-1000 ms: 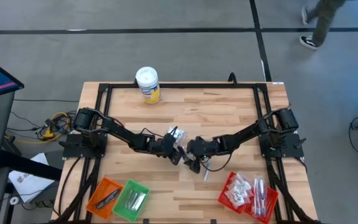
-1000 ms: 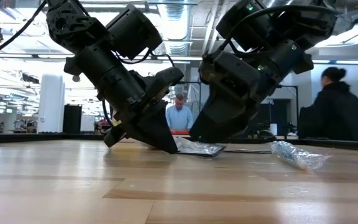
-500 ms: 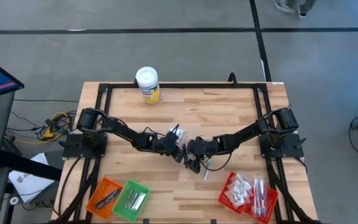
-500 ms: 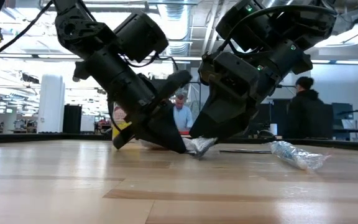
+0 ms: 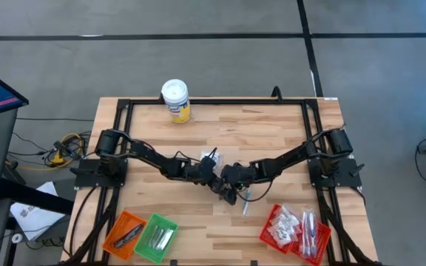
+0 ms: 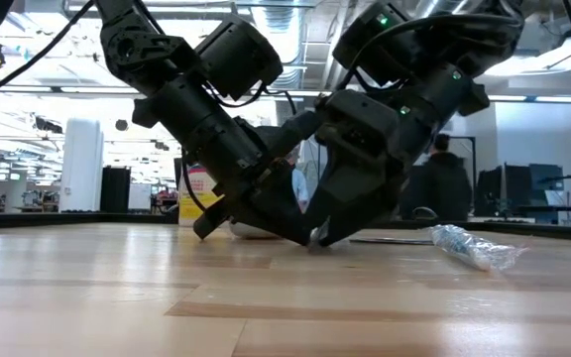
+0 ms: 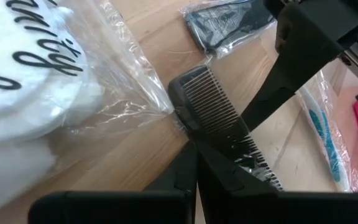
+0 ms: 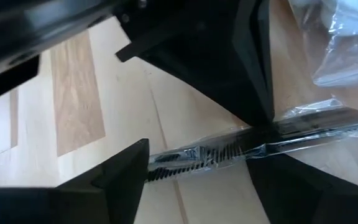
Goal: Pick & Place Travel size toiletries
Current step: Put the black comb into the orange basket
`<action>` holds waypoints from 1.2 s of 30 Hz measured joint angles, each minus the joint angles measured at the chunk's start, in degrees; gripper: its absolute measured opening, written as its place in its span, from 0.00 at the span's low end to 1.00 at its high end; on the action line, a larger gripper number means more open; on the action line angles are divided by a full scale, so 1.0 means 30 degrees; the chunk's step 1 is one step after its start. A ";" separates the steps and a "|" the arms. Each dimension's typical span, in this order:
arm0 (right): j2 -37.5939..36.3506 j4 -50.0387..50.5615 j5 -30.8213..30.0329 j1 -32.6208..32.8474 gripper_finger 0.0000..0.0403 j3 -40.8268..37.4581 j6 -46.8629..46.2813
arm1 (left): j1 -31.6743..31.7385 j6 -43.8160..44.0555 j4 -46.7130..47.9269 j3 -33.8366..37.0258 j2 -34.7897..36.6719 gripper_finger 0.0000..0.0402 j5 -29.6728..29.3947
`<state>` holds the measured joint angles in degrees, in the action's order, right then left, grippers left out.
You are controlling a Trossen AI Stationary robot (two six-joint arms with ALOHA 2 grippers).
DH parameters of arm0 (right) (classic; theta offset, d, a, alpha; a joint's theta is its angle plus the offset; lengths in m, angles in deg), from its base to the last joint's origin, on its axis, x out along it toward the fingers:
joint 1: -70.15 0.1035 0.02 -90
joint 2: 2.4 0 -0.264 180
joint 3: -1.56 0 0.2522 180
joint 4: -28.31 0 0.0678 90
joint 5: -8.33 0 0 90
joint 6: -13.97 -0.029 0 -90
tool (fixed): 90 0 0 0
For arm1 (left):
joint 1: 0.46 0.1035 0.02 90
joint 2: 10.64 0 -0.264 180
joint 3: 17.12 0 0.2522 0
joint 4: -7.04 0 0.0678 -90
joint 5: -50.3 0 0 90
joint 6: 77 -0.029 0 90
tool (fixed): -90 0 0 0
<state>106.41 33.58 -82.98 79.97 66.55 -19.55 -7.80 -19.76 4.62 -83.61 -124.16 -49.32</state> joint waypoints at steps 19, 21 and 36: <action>0.0062 0.2736 0.1728 -0.0176 0.04 0.1445 0.0267 | -0.0605 -0.0705 0.1200 0.0066 0.1727 0.00 0.0559; 0.0053 0.2720 0.2351 -0.0180 0.02 0.1452 0.0445 | -0.0750 -0.1000 0.1678 0.0045 0.2578 0.00 -0.0257; -0.1052 0.8392 0.2477 -0.0001 0.01 0.4911 0.5587 | -0.1703 -0.0781 0.3805 0.2788 1.0057 0.00 -0.5281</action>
<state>103.25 58.76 -75.54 79.97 81.28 -2.79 -12.91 -22.10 16.03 -75.24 -93.99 -65.16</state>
